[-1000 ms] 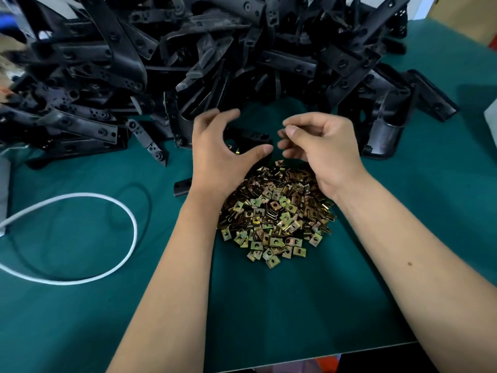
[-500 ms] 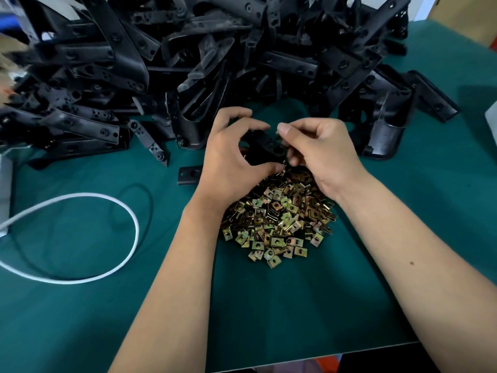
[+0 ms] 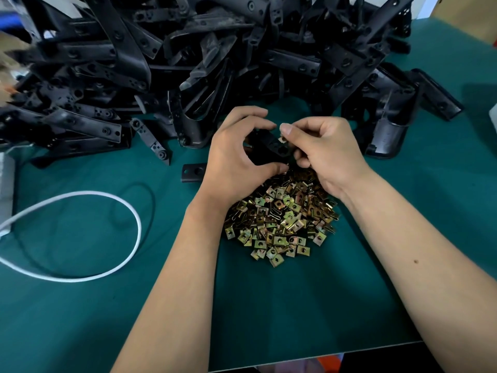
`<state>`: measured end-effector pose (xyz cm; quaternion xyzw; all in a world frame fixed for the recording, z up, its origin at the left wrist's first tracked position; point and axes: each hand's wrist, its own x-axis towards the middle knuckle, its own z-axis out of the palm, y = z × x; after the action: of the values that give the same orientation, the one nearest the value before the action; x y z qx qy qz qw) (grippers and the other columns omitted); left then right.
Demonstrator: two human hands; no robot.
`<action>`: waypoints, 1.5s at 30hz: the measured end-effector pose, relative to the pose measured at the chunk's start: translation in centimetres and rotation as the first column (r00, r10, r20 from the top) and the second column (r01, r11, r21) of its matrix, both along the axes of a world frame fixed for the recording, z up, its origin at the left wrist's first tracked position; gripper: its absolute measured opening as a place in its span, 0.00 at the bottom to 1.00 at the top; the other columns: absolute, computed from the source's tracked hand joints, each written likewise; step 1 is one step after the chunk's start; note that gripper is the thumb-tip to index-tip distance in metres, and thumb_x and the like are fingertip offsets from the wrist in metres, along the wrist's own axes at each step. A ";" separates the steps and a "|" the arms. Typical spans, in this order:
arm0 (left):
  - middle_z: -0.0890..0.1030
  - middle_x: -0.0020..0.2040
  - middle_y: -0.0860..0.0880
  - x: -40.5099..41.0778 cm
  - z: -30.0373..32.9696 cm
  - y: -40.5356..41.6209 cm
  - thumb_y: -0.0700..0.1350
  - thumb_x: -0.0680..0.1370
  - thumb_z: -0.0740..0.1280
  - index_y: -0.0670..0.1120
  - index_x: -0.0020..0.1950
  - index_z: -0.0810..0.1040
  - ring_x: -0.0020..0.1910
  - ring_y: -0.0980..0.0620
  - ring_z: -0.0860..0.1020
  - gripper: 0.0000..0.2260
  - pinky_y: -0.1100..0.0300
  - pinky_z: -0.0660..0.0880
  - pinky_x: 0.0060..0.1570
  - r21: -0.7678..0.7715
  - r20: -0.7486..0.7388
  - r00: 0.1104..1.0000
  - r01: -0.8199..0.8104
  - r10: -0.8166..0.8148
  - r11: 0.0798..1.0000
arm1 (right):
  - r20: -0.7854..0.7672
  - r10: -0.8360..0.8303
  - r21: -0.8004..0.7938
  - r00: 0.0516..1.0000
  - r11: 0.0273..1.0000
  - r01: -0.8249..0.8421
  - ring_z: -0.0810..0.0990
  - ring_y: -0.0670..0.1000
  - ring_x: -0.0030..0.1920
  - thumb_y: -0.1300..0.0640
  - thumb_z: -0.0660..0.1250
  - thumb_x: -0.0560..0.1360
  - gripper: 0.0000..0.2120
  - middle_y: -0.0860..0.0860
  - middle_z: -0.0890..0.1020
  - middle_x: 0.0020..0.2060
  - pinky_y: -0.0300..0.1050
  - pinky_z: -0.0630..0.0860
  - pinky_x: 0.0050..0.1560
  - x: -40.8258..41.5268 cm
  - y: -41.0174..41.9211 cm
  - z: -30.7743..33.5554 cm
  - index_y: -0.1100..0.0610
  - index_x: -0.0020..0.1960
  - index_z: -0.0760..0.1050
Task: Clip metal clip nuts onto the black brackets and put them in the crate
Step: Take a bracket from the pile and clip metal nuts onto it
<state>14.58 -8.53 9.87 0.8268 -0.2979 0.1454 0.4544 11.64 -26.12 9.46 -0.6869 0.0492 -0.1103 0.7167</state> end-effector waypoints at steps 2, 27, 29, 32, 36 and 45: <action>0.77 0.65 0.49 0.0 0.0 0.0 0.46 0.63 0.85 0.42 0.59 0.83 0.65 0.56 0.75 0.27 0.49 0.77 0.62 -0.001 0.002 1.000 0.004 -0.004 1.000 | 0.005 -0.003 0.022 1.000 1.000 0.003 0.74 0.45 0.28 0.58 0.75 0.78 0.08 0.49 0.80 0.30 0.35 0.67 0.24 0.0 -0.1 0.1 0.54 0.39 0.85; 0.70 0.76 0.54 -0.6 0.1 -0.7 0.42 0.63 0.83 0.47 0.61 0.82 0.74 0.57 0.70 0.27 0.52 0.76 0.64 0.034 -0.016 1.000 -0.006 0.007 0.999 | 0.103 -0.030 -0.293 0.994 0.954 0.059 0.75 0.41 0.29 0.56 0.74 0.78 0.07 0.42 0.80 0.27 0.35 0.71 0.31 -0.5 0.2 0.4 0.52 0.41 0.84; 0.69 0.78 0.53 -0.8 0.1 -0.8 0.41 0.64 0.83 0.46 0.64 0.80 0.76 0.57 0.68 0.29 0.52 0.75 0.65 0.029 -0.014 1.000 -0.024 0.025 0.999 | 0.099 -0.045 -0.284 0.994 0.956 0.072 0.75 0.39 0.29 0.55 0.74 0.78 0.07 0.41 0.80 0.27 0.33 0.71 0.32 -0.5 0.5 0.4 0.52 0.41 0.84; 0.67 0.79 0.51 -1.0 0.1 -0.9 0.42 0.64 0.84 0.45 0.70 0.76 0.77 0.56 0.66 0.36 0.47 0.73 0.68 0.012 -0.023 0.998 -0.050 0.050 0.999 | 0.082 -0.067 -0.253 0.994 0.964 0.086 0.76 0.41 0.31 0.54 0.75 0.77 0.07 0.44 0.81 0.29 0.35 0.73 0.33 -0.4 0.6 0.5 0.52 0.40 0.84; 0.64 0.81 0.49 -1.1 0.0 -1.0 0.44 0.65 0.84 0.43 0.75 0.71 0.79 0.54 0.63 0.41 0.44 0.72 0.69 -0.011 -0.015 0.997 -0.073 0.073 0.997 | 0.113 -0.043 -0.233 0.993 0.970 0.068 0.81 0.48 0.36 0.55 0.75 0.77 0.05 0.55 0.85 0.37 0.41 0.78 0.34 -0.4 0.6 0.7 0.53 0.43 0.86; 0.64 0.79 0.49 -0.1 -1.0 -1.2 0.48 0.61 0.87 0.45 0.81 0.59 0.78 0.49 0.66 0.56 0.47 0.69 0.74 -0.036 -0.196 0.965 -0.187 0.176 0.982 | 0.121 -0.040 -0.257 0.992 0.964 0.070 0.86 0.43 0.48 0.60 0.75 0.76 0.08 0.44 0.88 0.43 0.37 0.80 0.54 -0.2 0.1 0.5 0.50 0.52 0.87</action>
<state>14.44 -9.69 8.89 0.8481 -0.1715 0.1140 0.4881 11.49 -25.97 9.99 -0.7660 0.0123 -0.1750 0.6184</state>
